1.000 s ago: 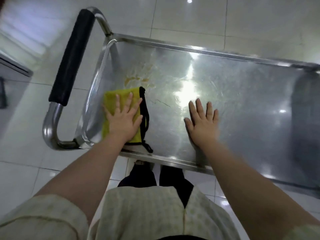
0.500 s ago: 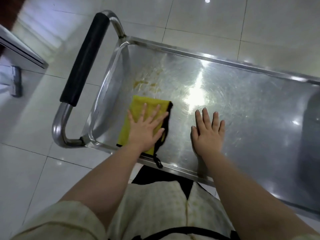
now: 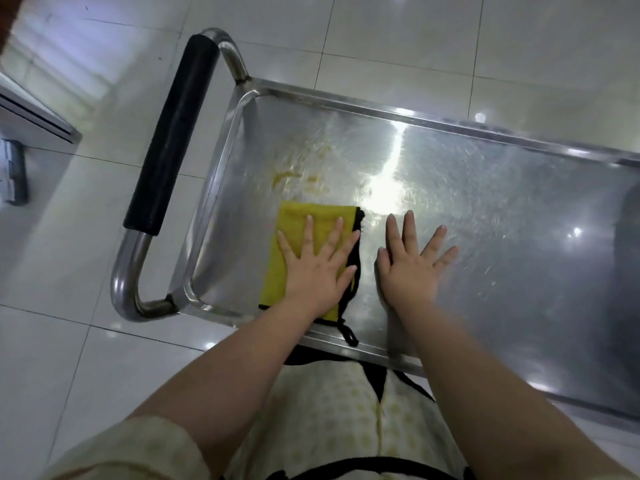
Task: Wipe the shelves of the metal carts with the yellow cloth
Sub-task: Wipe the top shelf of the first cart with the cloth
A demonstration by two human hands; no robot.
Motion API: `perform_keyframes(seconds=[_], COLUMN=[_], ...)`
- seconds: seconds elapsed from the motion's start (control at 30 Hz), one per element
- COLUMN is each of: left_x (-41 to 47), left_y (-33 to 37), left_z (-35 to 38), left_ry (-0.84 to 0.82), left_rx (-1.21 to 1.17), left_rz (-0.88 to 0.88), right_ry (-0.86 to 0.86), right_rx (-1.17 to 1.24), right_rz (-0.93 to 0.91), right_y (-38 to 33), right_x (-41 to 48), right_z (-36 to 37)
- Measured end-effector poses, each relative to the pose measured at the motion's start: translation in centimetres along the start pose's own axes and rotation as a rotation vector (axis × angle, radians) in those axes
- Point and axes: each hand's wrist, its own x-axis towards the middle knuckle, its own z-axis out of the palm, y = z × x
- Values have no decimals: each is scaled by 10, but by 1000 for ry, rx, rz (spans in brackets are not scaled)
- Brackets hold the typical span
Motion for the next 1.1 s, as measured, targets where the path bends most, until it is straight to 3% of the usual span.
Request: perform_keyframes(seconds=[0.17,0.33,0.43,0.53,0.77,0.97,1.1], left_x=[7,1,7,12,20,105,164], left_y=[-6,-108,-135,-132,-136,-119,-53], left_z=[-8,-16,-22,-20,-18,-55,-62], left_ry=[-47,-8,-1,18,17,61,76], left_rx=[51,-65,-50,-49,-41,-80,-9], left_rz=[99,-239,-295,-259,-267,-255,-53], right_ry=[13,14,6,50,79,101,116], right_rx=[-21,-7,-70,-104,-28,-2,2], right_rz=[24,40,5,-60,9,9,1], right_y=[4,-4,-8,-7,-5,-5,-2], right_x=[1,0,3,26,65,71,75], right_z=[3,1,-4,-19,-24,-22,-19])
